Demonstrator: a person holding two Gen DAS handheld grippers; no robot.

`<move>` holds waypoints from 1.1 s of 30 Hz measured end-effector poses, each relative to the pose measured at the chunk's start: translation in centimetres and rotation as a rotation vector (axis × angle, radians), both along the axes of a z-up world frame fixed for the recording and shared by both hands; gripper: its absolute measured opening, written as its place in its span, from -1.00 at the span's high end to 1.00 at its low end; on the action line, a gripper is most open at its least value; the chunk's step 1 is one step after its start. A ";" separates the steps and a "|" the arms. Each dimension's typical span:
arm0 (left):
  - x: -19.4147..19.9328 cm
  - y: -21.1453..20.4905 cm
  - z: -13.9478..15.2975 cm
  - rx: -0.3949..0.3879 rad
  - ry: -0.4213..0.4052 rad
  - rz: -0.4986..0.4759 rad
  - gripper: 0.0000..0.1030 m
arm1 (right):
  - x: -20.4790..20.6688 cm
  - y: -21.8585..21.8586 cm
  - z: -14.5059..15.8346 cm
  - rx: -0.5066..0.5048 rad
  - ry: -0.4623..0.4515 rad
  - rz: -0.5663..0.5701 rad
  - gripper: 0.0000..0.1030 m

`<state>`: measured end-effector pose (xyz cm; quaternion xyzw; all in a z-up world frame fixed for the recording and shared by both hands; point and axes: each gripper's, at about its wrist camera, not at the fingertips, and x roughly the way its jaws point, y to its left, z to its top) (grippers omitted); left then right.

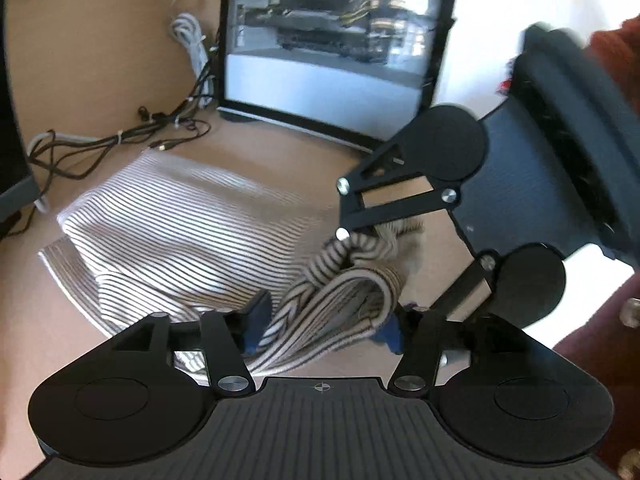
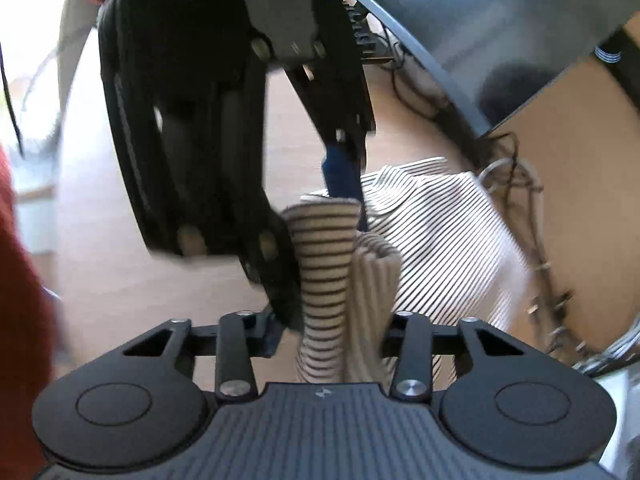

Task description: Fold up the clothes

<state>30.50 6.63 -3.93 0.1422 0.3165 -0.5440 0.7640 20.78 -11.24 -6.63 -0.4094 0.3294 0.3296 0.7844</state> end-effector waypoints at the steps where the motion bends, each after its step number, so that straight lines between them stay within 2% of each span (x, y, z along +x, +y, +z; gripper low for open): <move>1: -0.3 0.8 0.6 -0.013 0.019 -0.031 -0.66 | -0.2 -0.1 0.3 0.009 0.027 -0.013 0.46; 2: -0.5 1.8 1.2 -0.041 0.036 -0.044 -0.83 | -0.5 -0.4 0.6 0.013 0.050 -0.022 0.46; 4: 0.1 3.8 2.3 -0.102 0.100 -0.044 -0.84 | -1.3 -1.0 1.1 0.021 0.097 -0.040 0.46; 6: 1.2 5.2 3.0 -0.151 0.127 0.015 -0.84 | -2.2 -1.4 1.5 0.022 0.127 -0.059 0.46; 9: 3.9 5.8 3.2 -0.212 0.177 0.178 -0.81 | -3.3 -1.7 2.0 0.041 0.184 -0.104 0.47; 11: 5.5 5.5 3.0 -0.252 0.217 0.265 -0.69 | -4.5 -1.6 2.9 0.055 0.221 -0.111 0.48; 12: 5.9 4.8 2.7 -0.255 0.229 0.278 -0.63 | -5.2 -1.4 3.6 0.054 0.240 -0.106 0.48; 16: 6.4 2.0 0.6 -0.253 0.299 0.289 -0.06 | -8.4 -1.0 6.0 -0.003 0.274 -0.074 0.49; 17: 6.2 1.2 -0.1 -0.257 0.330 0.280 -0.01 | -9.2 -0.9 6.4 -0.026 0.273 -0.066 0.49; 20: 5.8 -0.8 -1.6 -0.231 0.358 0.251 0.03 | -9.0 -0.6 7.4 -0.090 0.252 -0.061 0.49; 24: 4.8 -2.3 -3.3 -0.120 0.341 0.249 0.08 | -7.6 0.2 8.7 -0.177 0.202 -0.011 0.50; 27: 4.6 -2.3 -3.7 -0.119 0.329 0.244 0.08 | -6.4 1.2 9.5 -0.260 0.147 0.055 0.50; 33: 4.6 -2.1 -4.1 -0.143 0.322 0.278 0.09 | -1.4 2.7 9.8 -0.418 -0.009 0.212 0.49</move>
